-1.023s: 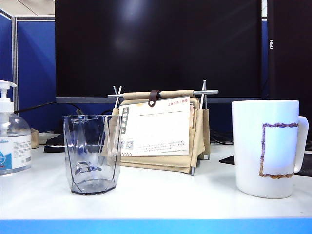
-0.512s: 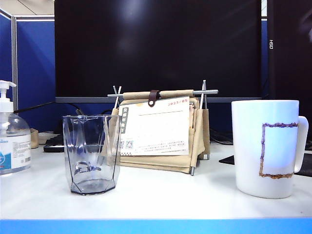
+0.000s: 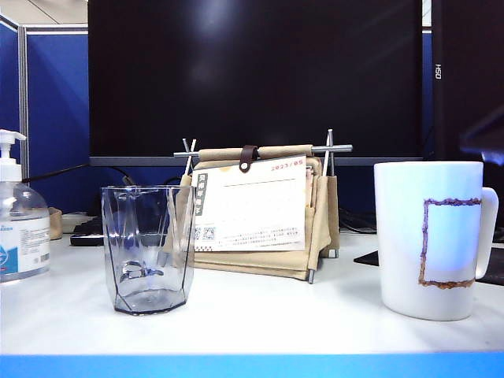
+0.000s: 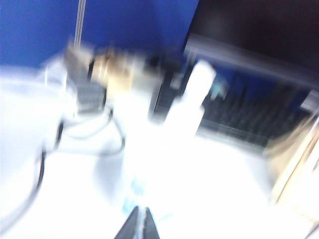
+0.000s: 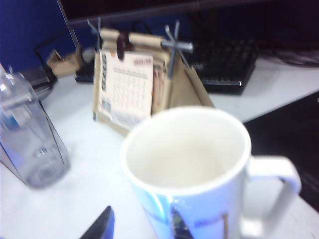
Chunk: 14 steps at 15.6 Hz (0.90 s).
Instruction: Swap the positions of the transparent plastic cup and the white ceramic cup.
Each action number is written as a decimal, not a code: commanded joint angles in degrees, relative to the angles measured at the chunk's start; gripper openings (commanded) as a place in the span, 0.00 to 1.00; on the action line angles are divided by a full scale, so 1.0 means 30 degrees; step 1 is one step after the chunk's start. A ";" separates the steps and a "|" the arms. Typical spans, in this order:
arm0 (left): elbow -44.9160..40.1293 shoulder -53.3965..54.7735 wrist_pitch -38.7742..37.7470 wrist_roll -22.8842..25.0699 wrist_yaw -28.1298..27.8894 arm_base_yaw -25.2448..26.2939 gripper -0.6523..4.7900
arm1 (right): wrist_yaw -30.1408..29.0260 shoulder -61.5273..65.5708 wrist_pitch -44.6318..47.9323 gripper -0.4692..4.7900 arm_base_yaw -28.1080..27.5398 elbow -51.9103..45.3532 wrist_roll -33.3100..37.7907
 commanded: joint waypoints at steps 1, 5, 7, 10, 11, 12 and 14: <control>0.0044 -0.0029 -0.0765 -0.0007 0.0073 0.0022 0.11 | 0.1399 0.0168 -0.0619 0.37 -0.0051 -0.0146 -0.0495; 0.0044 -0.0029 -0.1260 -0.0007 0.0138 -0.0029 0.11 | 0.4561 0.0153 -0.0423 0.37 -0.0386 -0.0138 -0.3439; 0.0044 -0.0029 -0.1260 -0.0007 0.0087 -0.0022 0.11 | 0.4488 0.0153 -0.0372 0.37 -0.0699 -0.0138 -0.3417; 0.0044 -0.0029 -0.1260 -0.0007 0.0087 -0.0022 0.11 | 0.4277 0.0146 -0.0342 0.37 -0.0699 -0.0138 -0.3439; 0.0044 -0.0029 -0.1260 -0.0007 0.0087 -0.0022 0.11 | 0.4269 0.0146 -0.0350 0.37 -0.0707 -0.0138 -0.3439; 0.0044 -0.0029 -0.1260 -0.0007 0.0087 -0.0022 0.11 | 0.4269 0.0146 -0.0342 0.37 -0.0699 -0.0138 -0.3432; 0.0051 -0.0029 -0.1260 -0.0007 0.0087 -0.0022 0.11 | 0.4248 -0.0073 -0.0357 0.37 -0.0787 -0.0146 -0.3432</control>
